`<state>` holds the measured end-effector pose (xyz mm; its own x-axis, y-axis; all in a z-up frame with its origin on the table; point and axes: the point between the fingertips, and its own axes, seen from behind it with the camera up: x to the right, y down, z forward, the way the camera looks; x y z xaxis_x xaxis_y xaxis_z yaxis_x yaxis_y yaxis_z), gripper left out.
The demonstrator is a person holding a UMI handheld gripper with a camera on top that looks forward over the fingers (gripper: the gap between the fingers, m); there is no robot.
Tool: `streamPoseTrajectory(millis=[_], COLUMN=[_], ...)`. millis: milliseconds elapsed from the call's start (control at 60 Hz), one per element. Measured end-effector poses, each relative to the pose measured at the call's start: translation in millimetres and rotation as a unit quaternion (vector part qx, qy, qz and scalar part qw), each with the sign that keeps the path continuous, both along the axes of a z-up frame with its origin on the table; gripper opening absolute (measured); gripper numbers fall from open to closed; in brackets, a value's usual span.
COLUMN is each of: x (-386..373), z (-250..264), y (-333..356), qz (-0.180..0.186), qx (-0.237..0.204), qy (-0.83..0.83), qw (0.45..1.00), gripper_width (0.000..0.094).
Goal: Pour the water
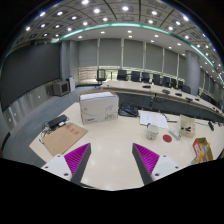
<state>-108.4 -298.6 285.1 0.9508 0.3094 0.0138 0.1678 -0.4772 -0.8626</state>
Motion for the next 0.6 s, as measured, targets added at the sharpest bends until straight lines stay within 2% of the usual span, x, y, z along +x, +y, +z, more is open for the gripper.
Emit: streamPoseTrajectory(millis=[167,300,600], x=[40,111,331], z=[-10,-24,-89], y=[-1,-1,-15], qz=[-0.034,-0.066,-0.161], qx=[-0.009,-0.009,-0.013], qy=[0.009,0.015,-0.005], qw=[0.999,0.998,0.987], gripper_width=[0.0862,0.0863,0.086])
